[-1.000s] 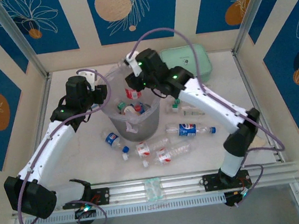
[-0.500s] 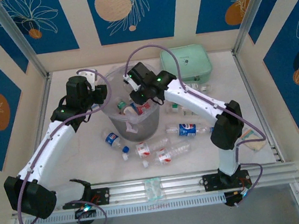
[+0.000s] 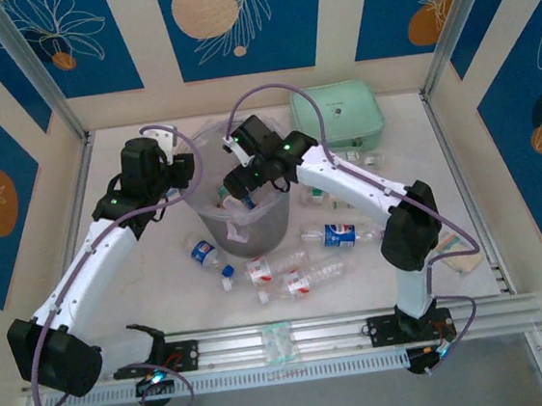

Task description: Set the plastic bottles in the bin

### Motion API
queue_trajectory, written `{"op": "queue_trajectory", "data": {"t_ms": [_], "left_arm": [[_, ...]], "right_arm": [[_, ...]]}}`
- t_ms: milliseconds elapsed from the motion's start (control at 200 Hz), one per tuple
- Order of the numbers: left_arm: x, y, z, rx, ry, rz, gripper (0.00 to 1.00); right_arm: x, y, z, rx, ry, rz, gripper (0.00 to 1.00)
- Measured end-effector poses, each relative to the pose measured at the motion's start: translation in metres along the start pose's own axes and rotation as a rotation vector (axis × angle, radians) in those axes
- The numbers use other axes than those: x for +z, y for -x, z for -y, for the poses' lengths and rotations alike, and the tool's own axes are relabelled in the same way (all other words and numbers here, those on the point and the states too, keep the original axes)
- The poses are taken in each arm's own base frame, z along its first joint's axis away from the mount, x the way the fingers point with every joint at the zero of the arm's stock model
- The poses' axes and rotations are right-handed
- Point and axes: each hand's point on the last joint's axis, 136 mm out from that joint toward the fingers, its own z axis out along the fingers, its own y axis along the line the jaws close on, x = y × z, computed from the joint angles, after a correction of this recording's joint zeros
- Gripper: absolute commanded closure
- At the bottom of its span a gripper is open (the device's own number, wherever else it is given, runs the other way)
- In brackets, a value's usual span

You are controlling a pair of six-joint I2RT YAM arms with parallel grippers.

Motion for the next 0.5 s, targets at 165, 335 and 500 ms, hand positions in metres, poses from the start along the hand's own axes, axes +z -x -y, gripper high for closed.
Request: {"op": "queue_trajectory", "data": {"t_ms": [165,335,500], "left_arm": [[0.0,0.0,0.0,0.002,0.0,0.001,0.5],[0.0,0.0,0.001,0.004,0.001,0.001,0.5],[0.0,0.0,0.001,0.004,0.003,0.001,0.5]], "right_arm": [[-0.049,0.026,-0.003,0.031,0.037,0.128,0.01],[-0.126,0.05,0.012,0.121,0.049,0.325,0.01],[-0.184,0.036,0.058,0.314,-0.008,0.456,0.01]]}}
